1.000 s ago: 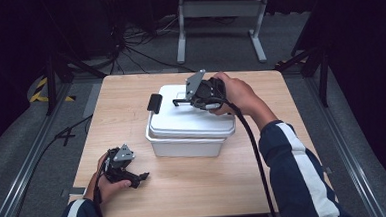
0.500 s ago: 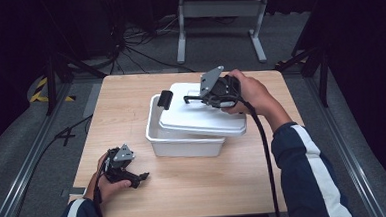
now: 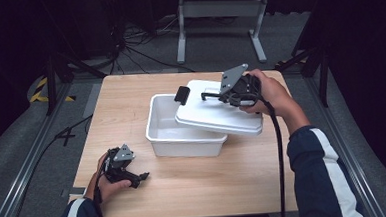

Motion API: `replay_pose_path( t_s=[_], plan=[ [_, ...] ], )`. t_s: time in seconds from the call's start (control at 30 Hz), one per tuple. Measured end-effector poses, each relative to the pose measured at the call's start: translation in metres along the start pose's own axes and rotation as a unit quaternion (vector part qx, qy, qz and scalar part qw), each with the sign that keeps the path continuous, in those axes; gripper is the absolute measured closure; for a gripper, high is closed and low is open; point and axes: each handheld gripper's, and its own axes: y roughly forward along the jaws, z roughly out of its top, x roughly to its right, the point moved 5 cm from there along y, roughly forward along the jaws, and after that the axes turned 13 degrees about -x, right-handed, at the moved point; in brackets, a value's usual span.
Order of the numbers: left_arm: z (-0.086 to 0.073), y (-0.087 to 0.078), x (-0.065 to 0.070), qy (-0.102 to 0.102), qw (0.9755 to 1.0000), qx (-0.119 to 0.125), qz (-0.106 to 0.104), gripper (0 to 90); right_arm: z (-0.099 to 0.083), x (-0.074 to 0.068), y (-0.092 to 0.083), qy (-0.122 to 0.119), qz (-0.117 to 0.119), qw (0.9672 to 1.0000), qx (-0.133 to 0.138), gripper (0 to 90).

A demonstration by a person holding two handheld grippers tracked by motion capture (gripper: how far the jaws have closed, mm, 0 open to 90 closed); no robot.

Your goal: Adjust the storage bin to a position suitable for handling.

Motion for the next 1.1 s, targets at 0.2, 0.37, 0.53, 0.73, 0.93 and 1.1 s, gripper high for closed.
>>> replay_pose_path(
  t_s=[0.2,0.37,0.53,0.73,0.93,1.1],
  plan=[
    [0.000,0.000,0.000,0.000,1.0000,0.000,0.000,0.4,-0.018,0.004,-0.006,0.010,-0.008,0.9999,0.003,83.4],
    [0.000,0.000,0.000,0.000,1.0000,0.000,0.000,0.4,-0.036,0.007,-0.010,0.018,-0.011,0.9998,0.006,83.4],
    [0.000,0.000,0.000,0.000,1.0000,0.000,0.000,0.4,-0.049,0.008,-0.015,0.030,-0.012,0.9994,0.015,83.5],
    [0.000,0.000,0.000,0.000,1.0000,0.000,0.000,0.4,-0.071,0.009,-0.021,0.050,-0.020,0.9983,0.023,83.5],
    [0.000,0.000,0.000,0.000,1.0000,0.000,0.000,0.4,-0.090,0.010,-0.025,0.068,-0.022,0.9970,0.029,83.6],
    [0.000,0.000,0.000,0.001,1.0000,-0.002,0.000,0.4,-0.111,0.011,-0.025,0.088,-0.027,0.9955,0.024,83.6]
  ],
)
